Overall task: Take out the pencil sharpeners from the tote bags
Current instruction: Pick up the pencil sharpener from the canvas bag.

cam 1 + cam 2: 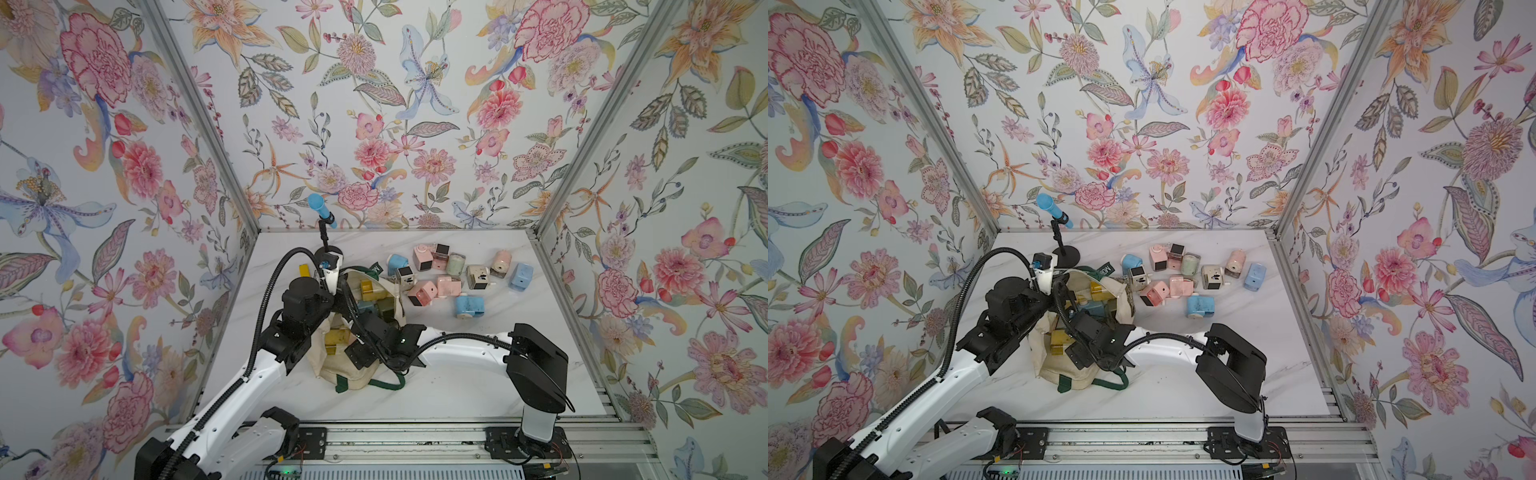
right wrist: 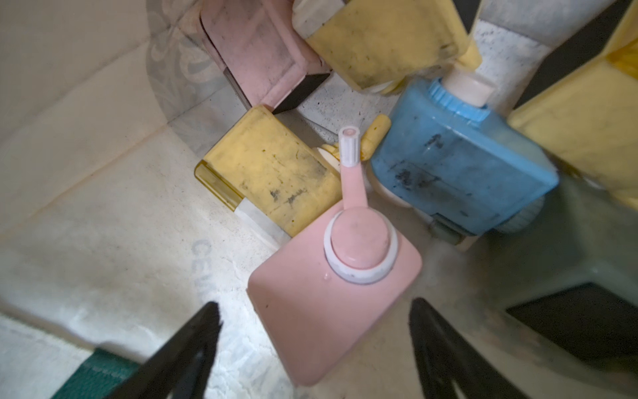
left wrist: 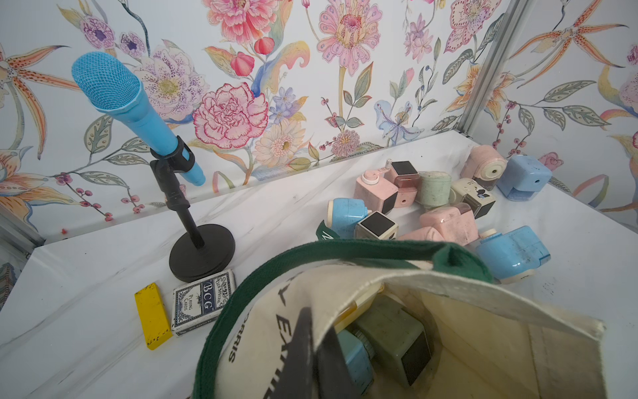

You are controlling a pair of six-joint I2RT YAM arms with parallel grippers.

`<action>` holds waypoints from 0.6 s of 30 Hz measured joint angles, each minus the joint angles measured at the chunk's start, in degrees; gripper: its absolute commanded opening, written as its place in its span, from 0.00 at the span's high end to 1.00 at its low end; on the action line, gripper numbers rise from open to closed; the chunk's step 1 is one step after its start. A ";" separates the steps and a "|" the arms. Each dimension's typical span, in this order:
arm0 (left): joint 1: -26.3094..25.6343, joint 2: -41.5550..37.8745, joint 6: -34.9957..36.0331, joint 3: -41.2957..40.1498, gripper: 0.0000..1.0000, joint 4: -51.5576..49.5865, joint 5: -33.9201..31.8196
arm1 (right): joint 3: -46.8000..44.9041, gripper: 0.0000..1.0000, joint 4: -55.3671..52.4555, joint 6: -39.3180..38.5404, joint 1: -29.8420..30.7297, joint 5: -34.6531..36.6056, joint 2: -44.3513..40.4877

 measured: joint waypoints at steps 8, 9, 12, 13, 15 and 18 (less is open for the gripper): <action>0.00 0.00 0.00 0.00 1.00 0.00 -0.02 | 5.16 0.06 -1.92 3.30 0.24 4.79 6.60; 0.00 0.00 0.00 0.00 1.00 0.00 -0.02 | 5.77 0.07 -2.32 3.67 0.33 5.35 7.65; 0.00 0.00 0.04 0.00 1.00 -0.26 0.00 | 7.63 0.13 -3.43 4.35 0.48 7.58 10.38; 0.00 0.00 0.02 0.00 1.00 -0.39 0.00 | 8.24 0.17 -3.87 4.50 0.48 8.22 10.78; 0.00 0.00 0.02 0.00 1.00 -0.42 0.00 | 8.46 0.22 -4.33 4.79 0.48 9.20 10.82; 0.00 0.00 0.02 0.00 1.00 -0.42 0.00 | 8.35 0.29 -4.66 5.11 0.22 10.38 10.75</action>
